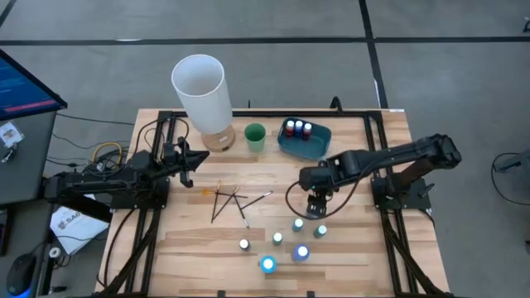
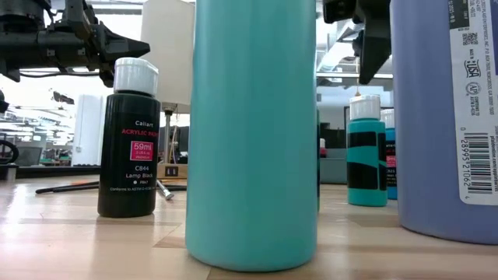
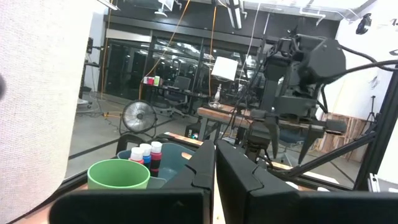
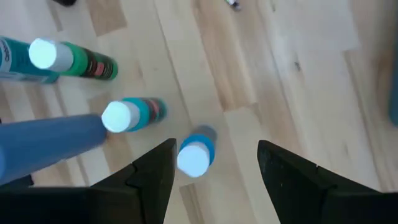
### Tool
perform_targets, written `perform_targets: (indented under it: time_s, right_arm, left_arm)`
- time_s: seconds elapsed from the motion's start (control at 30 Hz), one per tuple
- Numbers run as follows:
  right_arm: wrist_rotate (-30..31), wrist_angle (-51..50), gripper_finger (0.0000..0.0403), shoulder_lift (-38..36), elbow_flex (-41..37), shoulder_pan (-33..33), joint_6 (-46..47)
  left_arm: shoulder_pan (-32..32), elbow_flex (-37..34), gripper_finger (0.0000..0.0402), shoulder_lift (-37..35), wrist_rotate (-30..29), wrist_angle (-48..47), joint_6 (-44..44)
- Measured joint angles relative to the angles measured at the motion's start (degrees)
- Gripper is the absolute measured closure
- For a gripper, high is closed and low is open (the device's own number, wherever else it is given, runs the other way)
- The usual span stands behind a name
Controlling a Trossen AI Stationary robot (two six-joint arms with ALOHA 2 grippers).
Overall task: Pick & Place Paint Supplies
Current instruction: Put the light blue paint bottle into the blue bin
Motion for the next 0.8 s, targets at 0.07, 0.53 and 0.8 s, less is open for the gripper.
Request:
perform_targets:
  time_s: [0.07, 0.53, 0.8]
  right_arm:
    - [0.0, 0.2, 0.0182, 0.0, -0.5, 0.5, 0.8]
    - [0.2, 4.2, 0.0182, 0.1, -9.0, 0.5, 0.5]
    - [0.0, 8.1, 0.0182, 0.1, -9.0, 1.2, -2.0]
  left_arm:
    - [0.0, 0.0, 0.0399, 0.0, 0.0, 0.0, 0.0]
    - [0.0, 0.0, 0.0399, 0.0, 0.0, 0.0, 0.0]
    - [0.0, 0.0, 0.0399, 0.0, 0.0, 0.0, 0.0]
